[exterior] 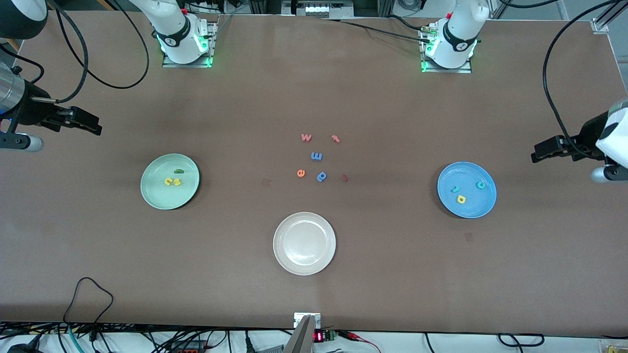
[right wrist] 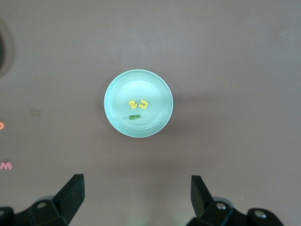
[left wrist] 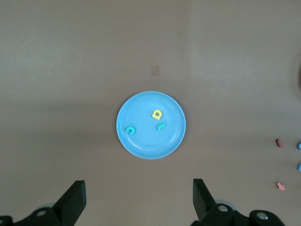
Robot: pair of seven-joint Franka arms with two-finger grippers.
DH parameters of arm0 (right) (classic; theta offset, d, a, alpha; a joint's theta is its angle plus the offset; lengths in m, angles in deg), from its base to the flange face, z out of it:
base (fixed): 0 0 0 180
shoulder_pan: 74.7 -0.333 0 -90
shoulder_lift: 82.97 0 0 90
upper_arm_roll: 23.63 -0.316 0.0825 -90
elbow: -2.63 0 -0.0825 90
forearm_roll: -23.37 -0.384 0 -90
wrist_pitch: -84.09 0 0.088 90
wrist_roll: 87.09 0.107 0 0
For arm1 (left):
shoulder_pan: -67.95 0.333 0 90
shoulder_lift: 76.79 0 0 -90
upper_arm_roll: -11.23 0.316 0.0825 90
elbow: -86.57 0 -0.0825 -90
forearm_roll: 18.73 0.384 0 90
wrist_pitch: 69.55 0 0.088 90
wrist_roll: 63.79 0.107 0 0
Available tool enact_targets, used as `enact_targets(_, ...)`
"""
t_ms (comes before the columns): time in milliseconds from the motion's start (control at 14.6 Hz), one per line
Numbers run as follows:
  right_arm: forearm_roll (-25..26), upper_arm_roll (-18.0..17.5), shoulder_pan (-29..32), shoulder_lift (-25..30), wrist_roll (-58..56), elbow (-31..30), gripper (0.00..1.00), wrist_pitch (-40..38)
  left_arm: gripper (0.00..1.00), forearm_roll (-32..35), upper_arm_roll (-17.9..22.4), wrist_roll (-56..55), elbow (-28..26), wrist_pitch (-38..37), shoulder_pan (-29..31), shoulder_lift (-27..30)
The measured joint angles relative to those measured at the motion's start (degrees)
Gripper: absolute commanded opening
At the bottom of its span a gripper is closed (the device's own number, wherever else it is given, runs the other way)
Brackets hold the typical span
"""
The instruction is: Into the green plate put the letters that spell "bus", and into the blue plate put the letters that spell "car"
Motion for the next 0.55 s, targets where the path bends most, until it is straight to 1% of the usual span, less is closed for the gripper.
enact_targets(274, 0.0, 0.04, 0.04, -0.03, 0.0, 0.0, 1.0, 0.0, 1.0, 0.09, -0.76, 0.01, -6.0, 0.37, -0.01, 4.99)
enact_targets(548, 0.0, 0.04, 0.05, -0.08, 0.0, 0.0, 1.0, 0.0, 1.0, 1.21, -1.15, 0.01, -7.49, 0.88, -0.01, 5.75)
